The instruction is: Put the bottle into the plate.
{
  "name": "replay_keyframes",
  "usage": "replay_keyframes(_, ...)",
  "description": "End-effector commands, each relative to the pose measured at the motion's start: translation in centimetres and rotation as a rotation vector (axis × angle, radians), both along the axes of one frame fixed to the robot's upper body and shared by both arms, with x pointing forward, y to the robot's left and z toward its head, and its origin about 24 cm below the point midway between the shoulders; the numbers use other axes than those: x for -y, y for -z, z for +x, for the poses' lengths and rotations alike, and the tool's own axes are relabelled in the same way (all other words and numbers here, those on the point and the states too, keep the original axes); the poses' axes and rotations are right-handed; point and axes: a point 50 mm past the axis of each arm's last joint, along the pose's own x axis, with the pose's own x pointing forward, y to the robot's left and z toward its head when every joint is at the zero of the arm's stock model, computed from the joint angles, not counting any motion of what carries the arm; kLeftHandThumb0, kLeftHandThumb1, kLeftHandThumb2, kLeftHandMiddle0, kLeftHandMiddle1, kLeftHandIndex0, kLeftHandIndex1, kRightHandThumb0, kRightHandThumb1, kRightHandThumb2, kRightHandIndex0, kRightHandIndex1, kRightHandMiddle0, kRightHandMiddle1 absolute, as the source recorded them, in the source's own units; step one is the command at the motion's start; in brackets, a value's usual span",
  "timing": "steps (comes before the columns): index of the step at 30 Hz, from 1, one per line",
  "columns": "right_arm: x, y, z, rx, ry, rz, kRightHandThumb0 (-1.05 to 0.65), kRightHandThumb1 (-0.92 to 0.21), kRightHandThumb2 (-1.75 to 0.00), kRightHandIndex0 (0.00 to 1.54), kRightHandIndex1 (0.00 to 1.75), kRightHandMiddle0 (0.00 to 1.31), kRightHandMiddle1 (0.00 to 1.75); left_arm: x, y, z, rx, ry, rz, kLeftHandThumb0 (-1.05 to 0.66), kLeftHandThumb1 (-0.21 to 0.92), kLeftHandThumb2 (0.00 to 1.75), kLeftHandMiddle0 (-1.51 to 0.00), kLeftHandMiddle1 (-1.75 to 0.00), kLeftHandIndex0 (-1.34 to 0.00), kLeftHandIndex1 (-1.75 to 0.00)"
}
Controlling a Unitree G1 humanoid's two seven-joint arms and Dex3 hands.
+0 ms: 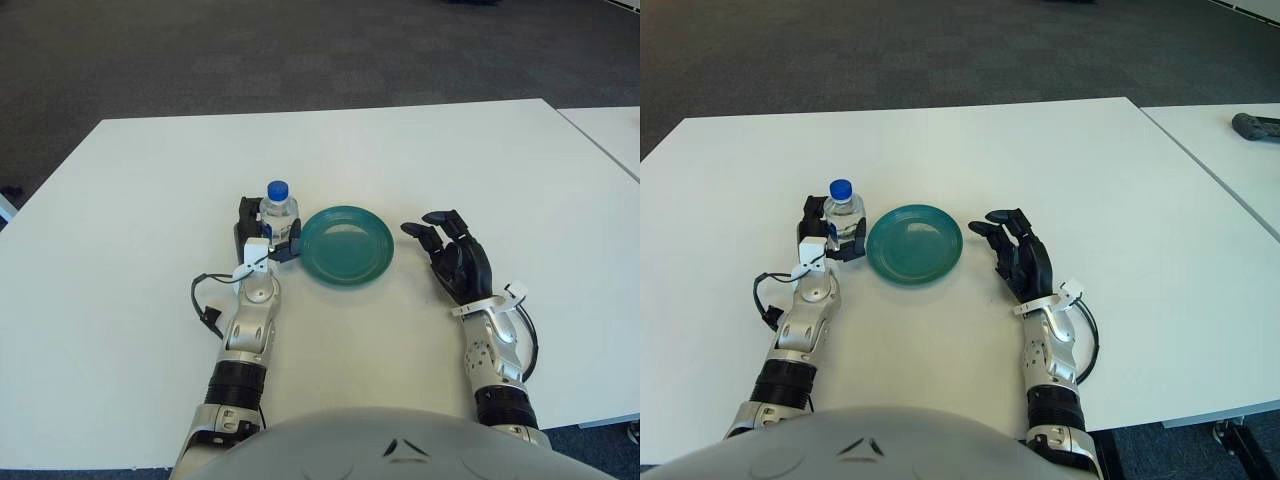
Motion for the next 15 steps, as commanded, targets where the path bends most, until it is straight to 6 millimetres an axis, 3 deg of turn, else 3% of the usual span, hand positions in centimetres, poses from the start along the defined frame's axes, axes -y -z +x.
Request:
replay_keyframes(1, -0.59, 3.1, -2.44, -0.187, 0.005, 0.004, -0.8, -0.91, -0.49, 0.14, 1.49, 0.15, 1.26, 0.36, -0.63, 0.06, 0.02, 0.011, -0.013, -0.47, 0.3, 1.33, -1.15, -1.75, -0.62, -1.75)
replay_keyframes(15, -0.55, 3.18, -2.66, -0.263, 0.006, -0.078, -0.79, -0.92, -0.49, 0.2, 1.41, 0.2, 1.3, 0.78, -1.33, 0.02, 0.057, 0.045, -0.026, -0.47, 0.31, 1.32, -1.14, -1.75, -0.61, -1.75)
